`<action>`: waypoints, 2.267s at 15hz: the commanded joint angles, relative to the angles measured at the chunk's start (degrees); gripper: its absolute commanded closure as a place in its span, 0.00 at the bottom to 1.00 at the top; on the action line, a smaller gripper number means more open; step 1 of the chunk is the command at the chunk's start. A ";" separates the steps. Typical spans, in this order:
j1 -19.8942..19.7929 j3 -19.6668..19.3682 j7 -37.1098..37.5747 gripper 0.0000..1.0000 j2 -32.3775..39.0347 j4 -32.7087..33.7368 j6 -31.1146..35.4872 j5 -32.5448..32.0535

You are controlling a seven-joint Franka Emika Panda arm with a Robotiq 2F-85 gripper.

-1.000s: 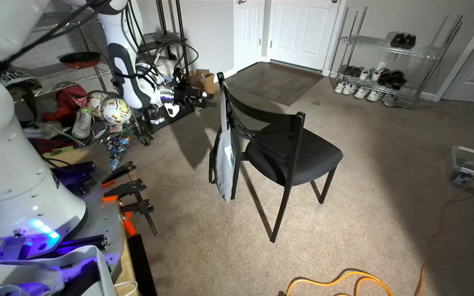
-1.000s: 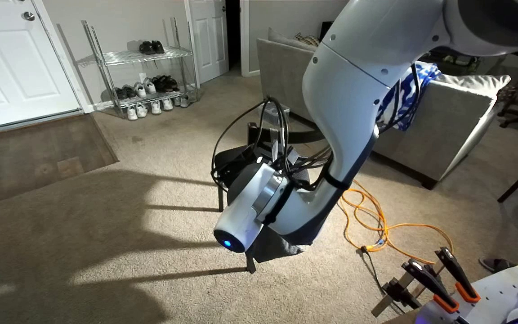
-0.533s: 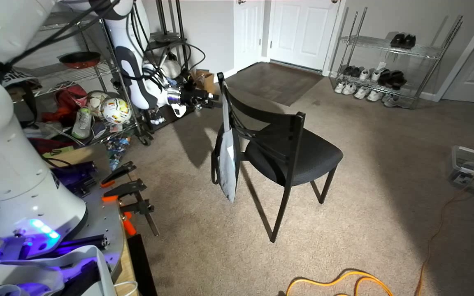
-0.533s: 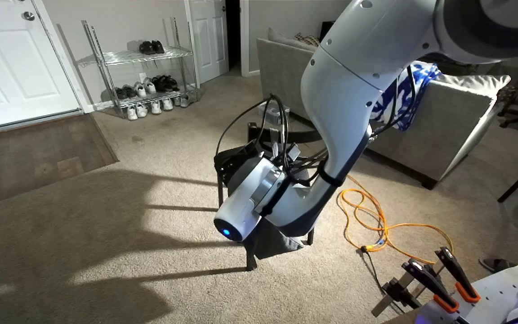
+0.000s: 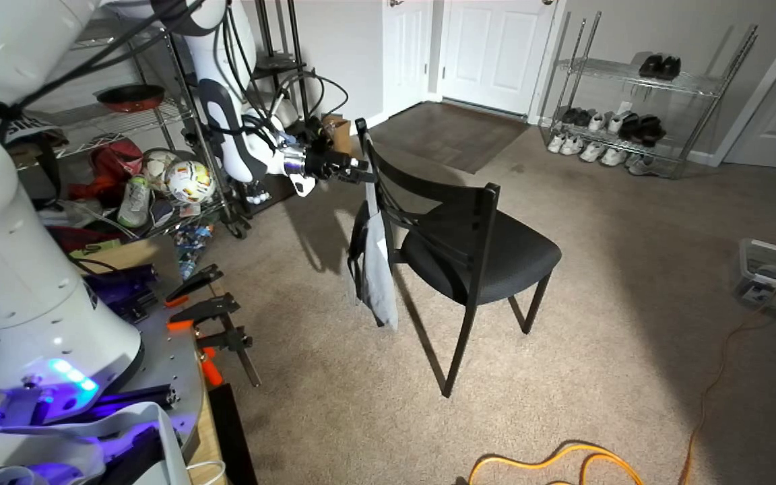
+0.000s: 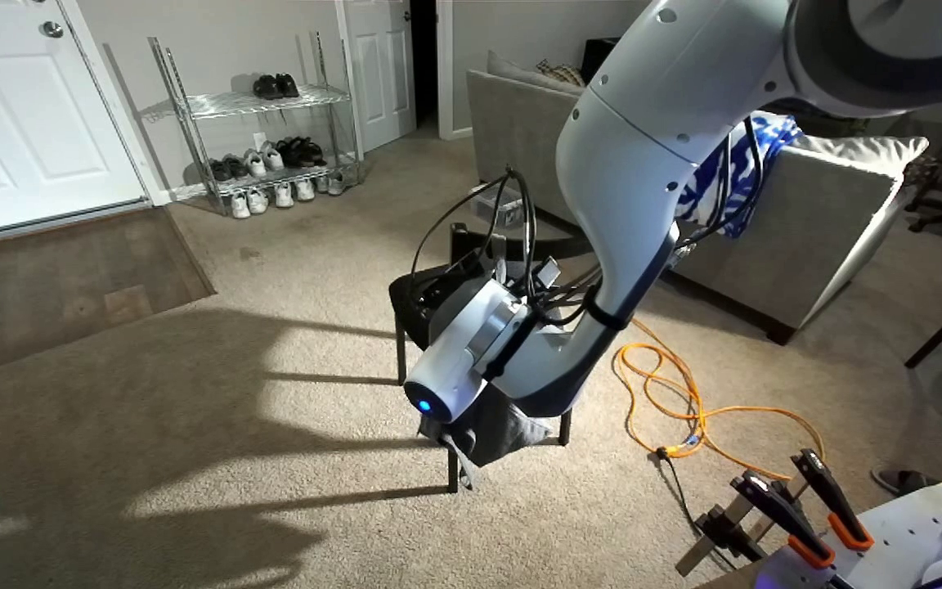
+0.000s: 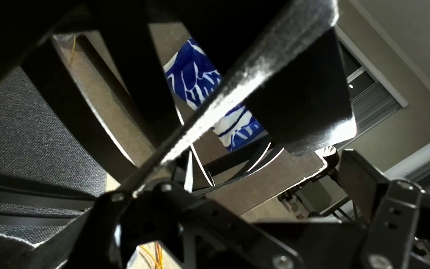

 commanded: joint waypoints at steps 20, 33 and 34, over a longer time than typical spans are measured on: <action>3.26 3.81 -1.43 0.00 0.42 6.85 7.33 3.64; 1.30 0.68 -1.44 0.00 0.75 6.68 6.53 5.55; 1.17 0.62 -1.43 0.00 0.73 6.57 6.46 5.56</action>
